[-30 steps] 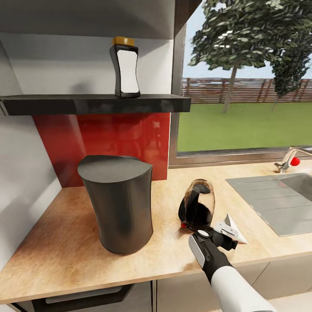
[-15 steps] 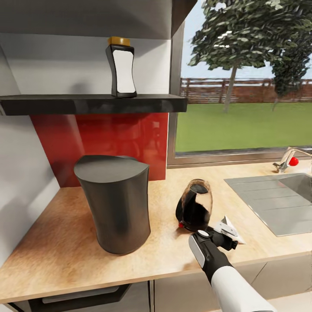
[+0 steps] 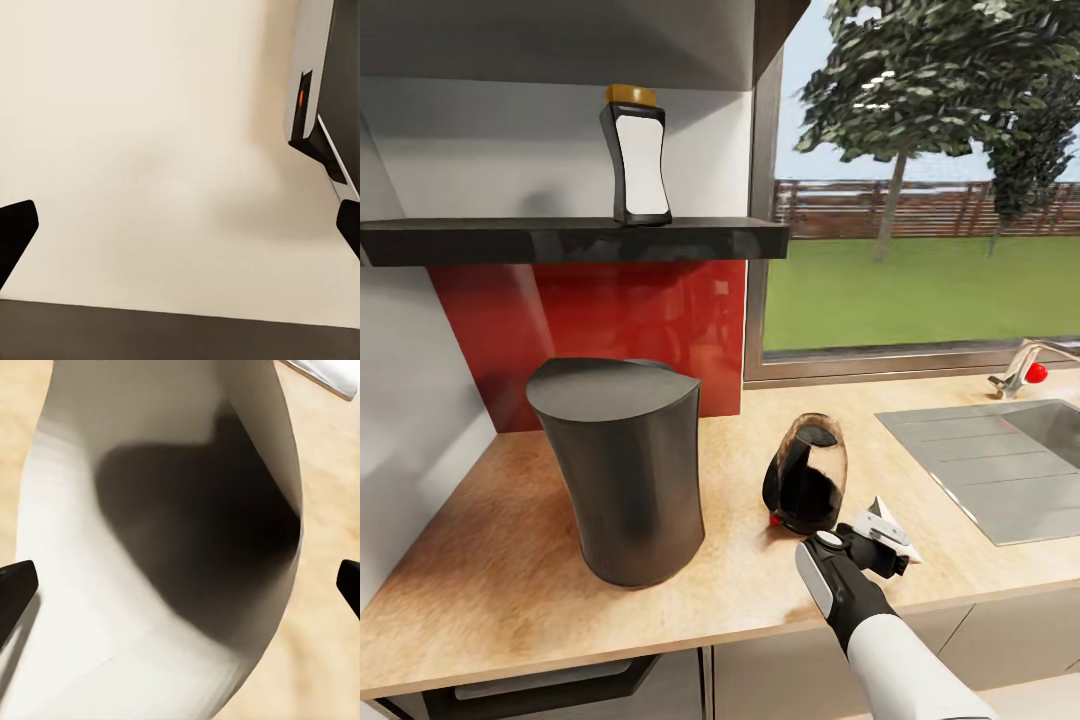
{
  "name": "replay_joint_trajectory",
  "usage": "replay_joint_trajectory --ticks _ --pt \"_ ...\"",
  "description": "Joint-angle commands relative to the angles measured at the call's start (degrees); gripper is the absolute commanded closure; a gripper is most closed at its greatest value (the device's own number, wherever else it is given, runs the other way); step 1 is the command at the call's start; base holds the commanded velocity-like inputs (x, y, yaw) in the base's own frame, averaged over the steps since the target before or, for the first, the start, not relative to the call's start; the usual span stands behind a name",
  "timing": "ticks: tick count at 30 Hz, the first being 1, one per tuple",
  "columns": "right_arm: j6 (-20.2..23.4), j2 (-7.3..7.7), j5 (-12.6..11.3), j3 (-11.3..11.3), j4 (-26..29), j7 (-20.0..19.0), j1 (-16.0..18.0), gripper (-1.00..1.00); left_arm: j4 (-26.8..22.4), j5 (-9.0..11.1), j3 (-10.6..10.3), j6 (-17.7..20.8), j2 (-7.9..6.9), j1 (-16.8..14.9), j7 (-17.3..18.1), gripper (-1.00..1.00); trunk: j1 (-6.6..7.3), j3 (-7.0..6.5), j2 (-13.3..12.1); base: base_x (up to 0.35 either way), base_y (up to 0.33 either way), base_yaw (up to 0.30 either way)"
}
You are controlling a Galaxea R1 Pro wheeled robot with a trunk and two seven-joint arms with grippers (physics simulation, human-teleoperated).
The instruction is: Set up a coffee station on the kitchen countertop: keep the coffee maker on the countertop, move the bottle of coffee from the kitchen shelf to the counter next to the coffee maker, place a paper coffee filter on top of the coffee maker, put the saucer next to the coffee maker with the coffee cup on the saucer, and place the electric kettle next to the coffee maker.
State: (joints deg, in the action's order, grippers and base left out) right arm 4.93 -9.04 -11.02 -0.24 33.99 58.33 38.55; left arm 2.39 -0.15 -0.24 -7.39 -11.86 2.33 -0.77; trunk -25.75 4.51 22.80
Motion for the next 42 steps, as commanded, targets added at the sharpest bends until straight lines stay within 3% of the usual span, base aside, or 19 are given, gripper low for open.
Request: replay_joint_trajectory --ticks 1,9,10,42 --pt "0.5 -0.02 -0.1 0.0 0.1 0.2 0.0 -1.0 0.1 0.0 0.0 -0.3 0.0 0.0 -0.1 -1.0 -0.04 0.11 0.1 0.0 0.0 0.0" --pt "0.5 -0.02 -0.1 0.0 0.1 0.2 0.0 -1.0 0.1 0.0 0.0 -0.3 0.0 0.0 -0.1 -1.0 -0.04 0.11 0.1 0.0 0.0 0.0" --pt "0.5 -0.02 -0.1 0.0 0.1 0.2 0.0 1.0 0.1 0.0 0.0 -0.3 0.0 0.0 -0.1 -1.0 -0.04 0.11 0.1 0.0 0.0 0.0" --pt "0.6 -0.02 -0.1 0.0 0.1 0.2 0.0 1.0 0.1 0.0 0.0 -0.3 0.0 0.0 -0.1 -1.0 -0.04 0.11 0.1 0.0 0.0 0.0"
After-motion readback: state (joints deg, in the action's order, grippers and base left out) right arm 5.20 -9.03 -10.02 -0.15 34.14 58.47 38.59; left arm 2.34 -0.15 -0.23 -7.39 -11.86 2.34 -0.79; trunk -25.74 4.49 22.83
